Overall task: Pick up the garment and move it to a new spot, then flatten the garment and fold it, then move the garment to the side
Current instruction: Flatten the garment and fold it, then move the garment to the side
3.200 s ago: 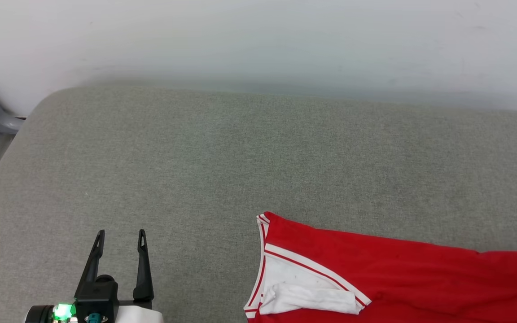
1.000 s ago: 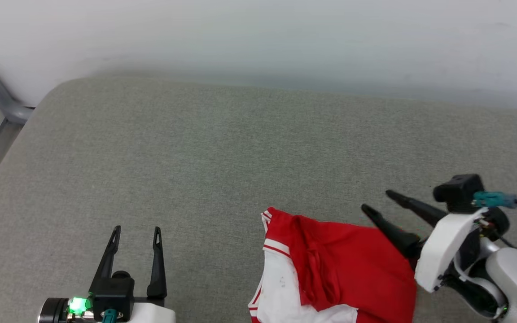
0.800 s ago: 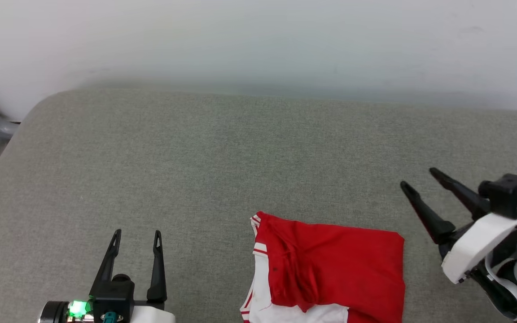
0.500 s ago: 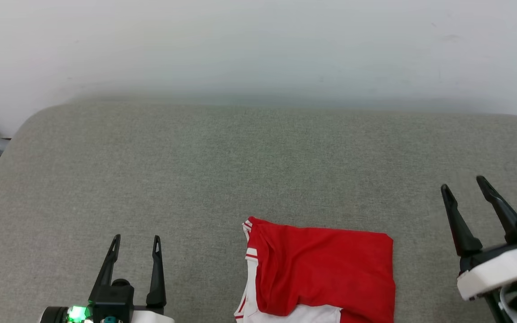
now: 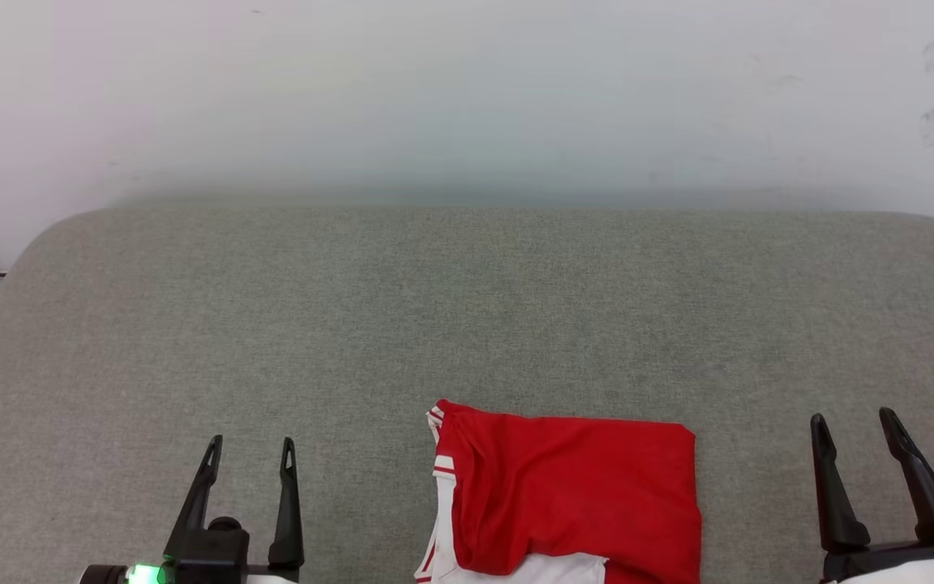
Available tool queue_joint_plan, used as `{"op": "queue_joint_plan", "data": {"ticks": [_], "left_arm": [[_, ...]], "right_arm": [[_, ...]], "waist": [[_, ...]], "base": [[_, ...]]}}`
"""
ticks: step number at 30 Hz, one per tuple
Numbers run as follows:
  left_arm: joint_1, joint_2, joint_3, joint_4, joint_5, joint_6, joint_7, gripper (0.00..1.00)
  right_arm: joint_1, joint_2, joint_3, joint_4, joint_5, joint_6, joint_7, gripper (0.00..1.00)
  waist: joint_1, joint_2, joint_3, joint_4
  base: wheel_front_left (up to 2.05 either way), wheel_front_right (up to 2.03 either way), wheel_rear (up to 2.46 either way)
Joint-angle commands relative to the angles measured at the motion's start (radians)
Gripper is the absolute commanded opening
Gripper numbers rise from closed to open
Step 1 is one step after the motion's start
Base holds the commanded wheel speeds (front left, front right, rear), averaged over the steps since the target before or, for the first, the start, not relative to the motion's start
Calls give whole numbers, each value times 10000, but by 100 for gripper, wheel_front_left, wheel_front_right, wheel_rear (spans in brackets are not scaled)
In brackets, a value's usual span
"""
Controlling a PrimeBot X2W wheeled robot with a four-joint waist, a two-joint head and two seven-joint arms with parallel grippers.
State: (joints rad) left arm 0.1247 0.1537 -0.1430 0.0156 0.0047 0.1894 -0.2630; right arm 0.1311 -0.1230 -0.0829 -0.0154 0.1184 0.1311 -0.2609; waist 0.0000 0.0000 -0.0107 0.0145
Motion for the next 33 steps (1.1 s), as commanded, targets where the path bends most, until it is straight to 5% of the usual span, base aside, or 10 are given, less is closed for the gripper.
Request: {"op": "queue_joint_plan", "data": {"ticks": [1, 17, 26, 33], "left_arm": [[100, 65, -7, -56, 42, 56, -22, 100], [13, 141, -109, 10, -66, 210, -22, 100], [-105, 122, -177, 40, -110, 169, -22, 100], [-225, 162, -220, 86, -113, 132, -22, 100]], "right_arm": [[233, 151, -62, -165, -86, -9, -49, 100], [389, 469, -122, -233, -260, -9, -45, 100], [-973, -721, 286, -335, 376, -9, 498, 100], [-2760, -2202, 1916, -190, 1951, -9, 3667, 100]], "waist": [[0, 0, -2, -14], [0, 0, -40, 6], [0, 0, 46, 145], [0, 0, 152, 243]], "base": [[0, 0, 0], [0, 0, 0], [0, 0, 0], [0, 0, 0]]}}
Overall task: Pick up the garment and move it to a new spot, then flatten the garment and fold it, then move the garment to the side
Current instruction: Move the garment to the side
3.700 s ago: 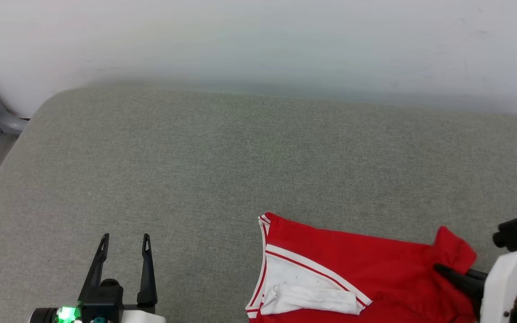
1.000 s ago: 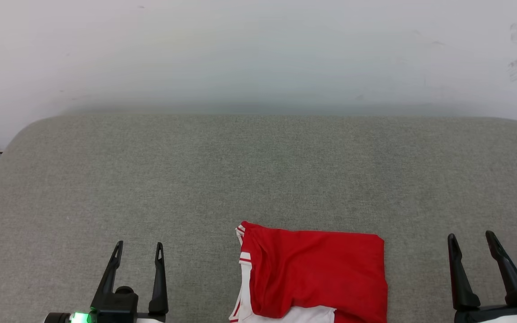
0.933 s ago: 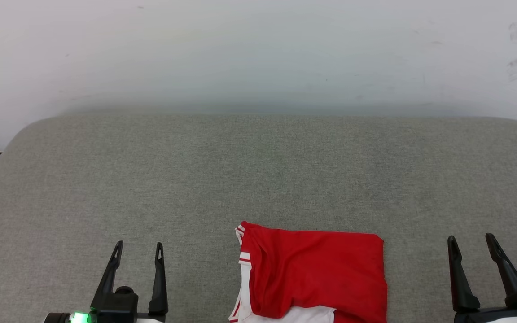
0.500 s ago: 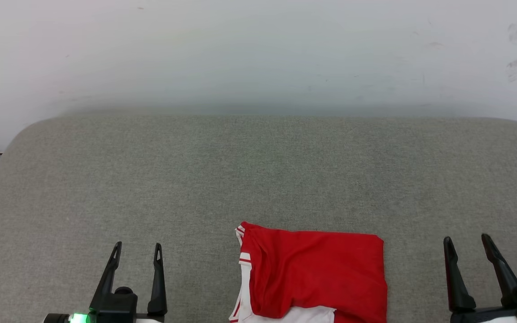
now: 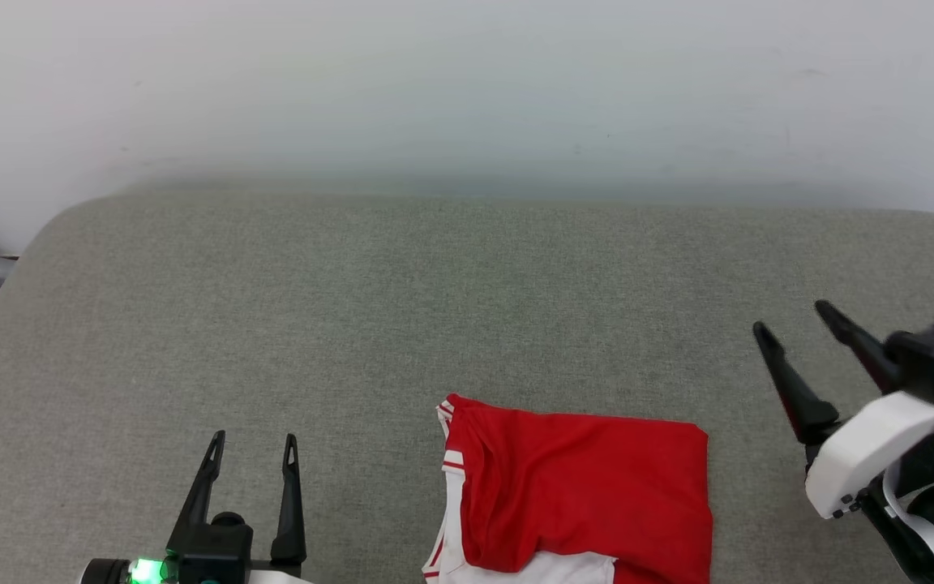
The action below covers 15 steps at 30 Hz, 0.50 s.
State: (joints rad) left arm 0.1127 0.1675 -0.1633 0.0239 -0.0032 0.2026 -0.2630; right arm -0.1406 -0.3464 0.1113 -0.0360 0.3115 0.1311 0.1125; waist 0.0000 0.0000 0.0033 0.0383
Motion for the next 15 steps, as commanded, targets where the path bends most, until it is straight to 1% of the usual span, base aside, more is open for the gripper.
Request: {"op": "queue_joint_plan", "data": {"ticks": [1, 4, 8, 12, 15], "left_arm": [[-135, 19, -34, 5, -31, -7, -22, 100], [-173, -3, -47, 3, -33, 1, -22, 100], [-242, -51, -91, -11, -33, 15, -21, 100], [-426, -84, -159, -21, -4, -16, -21, 100], [-565, -109, -236, -30, 17, -49, -21, 100]], "right_arm": [[-241, -213, 282, 68, 265, -9, 557, 100], [-681, -779, 1027, 192, 1100, -10, 2304, 100], [-905, -1223, 1665, 418, 2136, -9, 4284, 100], [-849, -1392, 1905, 785, 3121, -9, 5735, 100], [-751, -1452, 2055, 1071, 3521, -9, 6401, 100]], "waist": [[0, 0, 46, 26], [0, 0, 134, 72], [0, 0, 304, 140], [0, 0, 529, 265], [0, 0, 736, 401]], "base": [[0, 0, 0], [0, 0, 0], [0, 0, 0], [0, 0, 0], [0, 0, 0]]}}
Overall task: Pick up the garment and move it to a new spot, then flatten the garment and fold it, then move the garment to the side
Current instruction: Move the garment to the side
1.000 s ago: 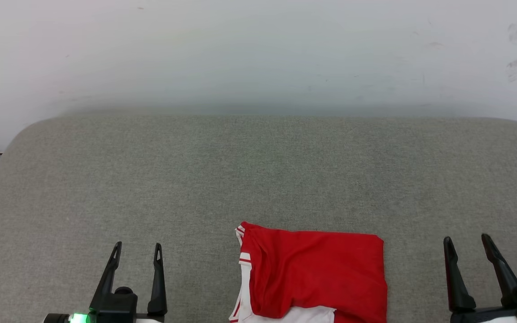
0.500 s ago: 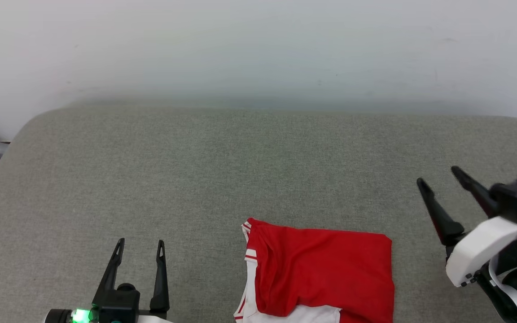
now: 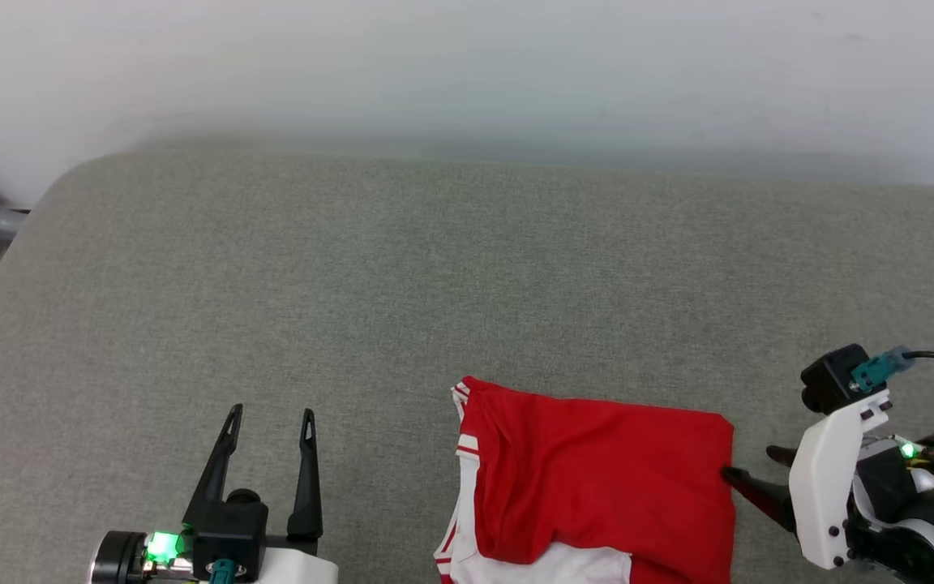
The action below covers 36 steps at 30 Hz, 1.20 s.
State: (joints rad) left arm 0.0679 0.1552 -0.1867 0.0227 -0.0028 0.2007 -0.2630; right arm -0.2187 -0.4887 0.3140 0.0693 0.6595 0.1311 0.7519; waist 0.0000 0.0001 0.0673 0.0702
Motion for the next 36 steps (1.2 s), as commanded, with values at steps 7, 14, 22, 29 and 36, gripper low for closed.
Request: {"op": "queue_joint_plan", "data": {"ticks": [7, 14, 22, 29, 36], "left_arm": [[-474, -52, -127, -21, 50, -17, -21, 100], [-836, -130, -237, 39, 65, -12, -21, 100], [-925, -119, -228, 123, 5, 83, -21, 100], [-807, -79, -221, 113, -12, 118, -21, 100], [-635, -32, -146, 56, -70, 179, -21, 100]], "right_arm": [[-32, 216, 323, 799, 328, -9, 120, 100], [206, 523, 1122, 1904, 479, -7, -150, 100], [91, 426, 1918, 2103, 716, 8, -1058, 0], [-476, 156, 1784, 1730, 823, -10, -1971, 0], [-1000, -709, 2066, 1055, -127, -12, -2755, 0]], "waist": [[0, -1, 754, 407], [0, -1, 1263, 630], [0, -1, 1299, 597], [0, -1, 1153, 317], [0, -1, 1062, -324]], "base": [[0, 0, 0], [0, 0, 0], [0, 0, 0], [0, 0, 0], [0, 0, 0]]}}
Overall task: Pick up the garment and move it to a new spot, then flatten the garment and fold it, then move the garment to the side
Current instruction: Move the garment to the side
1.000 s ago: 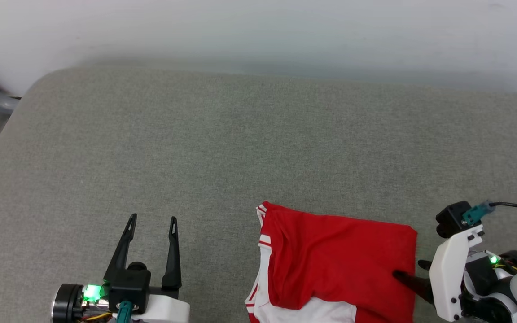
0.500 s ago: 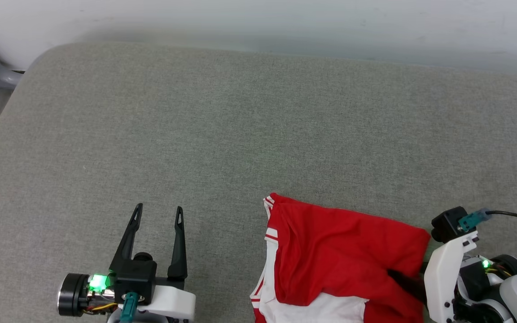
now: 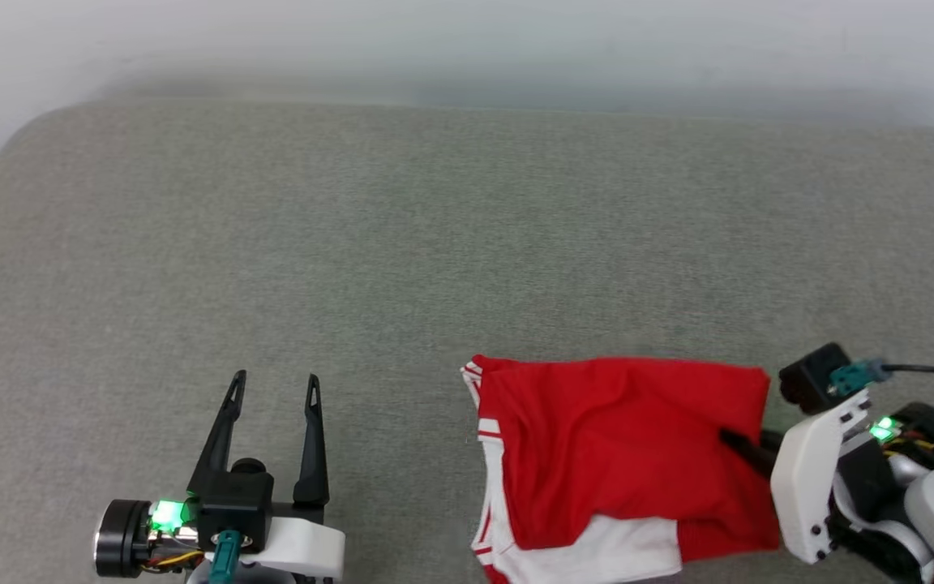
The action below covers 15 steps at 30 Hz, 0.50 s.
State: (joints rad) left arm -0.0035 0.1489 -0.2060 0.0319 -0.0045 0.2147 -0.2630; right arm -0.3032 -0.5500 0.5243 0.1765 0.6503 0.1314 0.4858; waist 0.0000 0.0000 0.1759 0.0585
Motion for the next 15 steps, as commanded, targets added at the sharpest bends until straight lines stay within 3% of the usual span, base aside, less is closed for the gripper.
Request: {"op": "queue_joint_plan", "data": {"ticks": [1, 15], "left_arm": [[94, 24, 60, -53, -49, 57, -21, 100], [-89, 221, 313, -240, -29, 109, -21, 100]], "right_arm": [[-198, -182, -39, -32, -129, -15, -176, 0], [-1280, -1469, -525, -44, -1076, -15, -827, 0]], "waist": [[0, 0, -25, -338], [0, 0, 349, -2152]], "base": [[0, 0, 0], [0, 0, 0]]}}
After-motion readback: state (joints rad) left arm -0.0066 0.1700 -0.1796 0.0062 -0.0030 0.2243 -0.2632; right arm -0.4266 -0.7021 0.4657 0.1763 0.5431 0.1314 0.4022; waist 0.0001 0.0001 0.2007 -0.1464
